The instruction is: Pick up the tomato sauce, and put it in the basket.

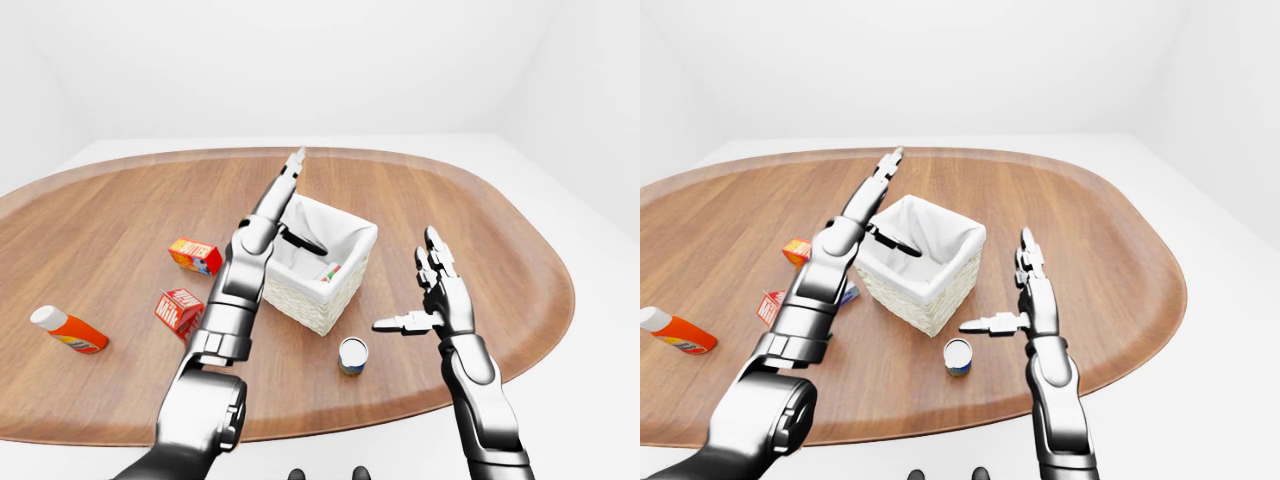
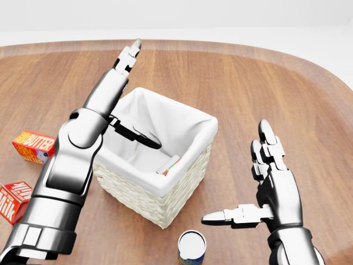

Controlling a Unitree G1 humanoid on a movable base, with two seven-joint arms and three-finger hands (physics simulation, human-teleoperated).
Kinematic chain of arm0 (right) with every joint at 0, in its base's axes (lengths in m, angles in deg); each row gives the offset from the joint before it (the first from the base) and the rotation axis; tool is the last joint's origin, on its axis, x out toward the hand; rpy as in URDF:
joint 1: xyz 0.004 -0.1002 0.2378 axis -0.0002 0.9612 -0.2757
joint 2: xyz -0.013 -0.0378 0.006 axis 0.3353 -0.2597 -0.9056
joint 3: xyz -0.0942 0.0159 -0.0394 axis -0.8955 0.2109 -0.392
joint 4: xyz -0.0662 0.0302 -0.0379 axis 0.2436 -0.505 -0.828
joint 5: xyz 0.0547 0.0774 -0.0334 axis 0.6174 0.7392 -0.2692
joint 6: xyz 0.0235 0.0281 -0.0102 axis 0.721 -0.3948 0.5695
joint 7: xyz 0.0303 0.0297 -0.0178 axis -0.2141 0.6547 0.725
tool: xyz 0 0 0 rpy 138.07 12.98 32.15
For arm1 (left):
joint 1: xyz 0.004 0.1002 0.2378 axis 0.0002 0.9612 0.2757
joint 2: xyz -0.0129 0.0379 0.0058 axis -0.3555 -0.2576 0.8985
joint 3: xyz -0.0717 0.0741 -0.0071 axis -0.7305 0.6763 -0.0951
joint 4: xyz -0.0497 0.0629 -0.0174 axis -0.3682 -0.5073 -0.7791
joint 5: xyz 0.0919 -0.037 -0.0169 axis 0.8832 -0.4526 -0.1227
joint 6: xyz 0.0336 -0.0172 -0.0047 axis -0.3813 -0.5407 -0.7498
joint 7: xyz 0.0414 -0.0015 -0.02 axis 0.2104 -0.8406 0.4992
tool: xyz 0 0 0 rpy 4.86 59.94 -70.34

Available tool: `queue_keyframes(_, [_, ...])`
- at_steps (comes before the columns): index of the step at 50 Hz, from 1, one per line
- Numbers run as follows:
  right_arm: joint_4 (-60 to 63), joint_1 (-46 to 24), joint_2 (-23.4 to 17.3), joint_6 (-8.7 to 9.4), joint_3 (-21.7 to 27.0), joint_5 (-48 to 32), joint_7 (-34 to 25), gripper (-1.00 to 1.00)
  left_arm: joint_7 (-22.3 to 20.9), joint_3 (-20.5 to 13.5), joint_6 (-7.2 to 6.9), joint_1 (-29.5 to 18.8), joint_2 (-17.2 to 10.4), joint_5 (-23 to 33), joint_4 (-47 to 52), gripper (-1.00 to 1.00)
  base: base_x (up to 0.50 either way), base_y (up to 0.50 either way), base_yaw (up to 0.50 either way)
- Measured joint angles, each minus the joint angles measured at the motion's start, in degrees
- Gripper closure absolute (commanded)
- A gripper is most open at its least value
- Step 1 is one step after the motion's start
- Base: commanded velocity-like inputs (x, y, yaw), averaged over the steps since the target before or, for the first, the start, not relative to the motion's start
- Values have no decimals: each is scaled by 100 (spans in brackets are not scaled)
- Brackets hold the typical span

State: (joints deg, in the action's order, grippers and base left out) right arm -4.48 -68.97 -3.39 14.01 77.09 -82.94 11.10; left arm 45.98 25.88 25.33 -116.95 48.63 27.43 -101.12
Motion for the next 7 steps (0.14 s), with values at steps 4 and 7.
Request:
queue_keyframes(4, [14,-4,-1,0,3,0,2,-100,-184,27,0,291,46,27,792,-100,0,0,0])
queue_keyframes(7, [27,-5,-2,0,6,1,3,-100,-331,43,0,496,77,51,1381,-100,0,0,0])
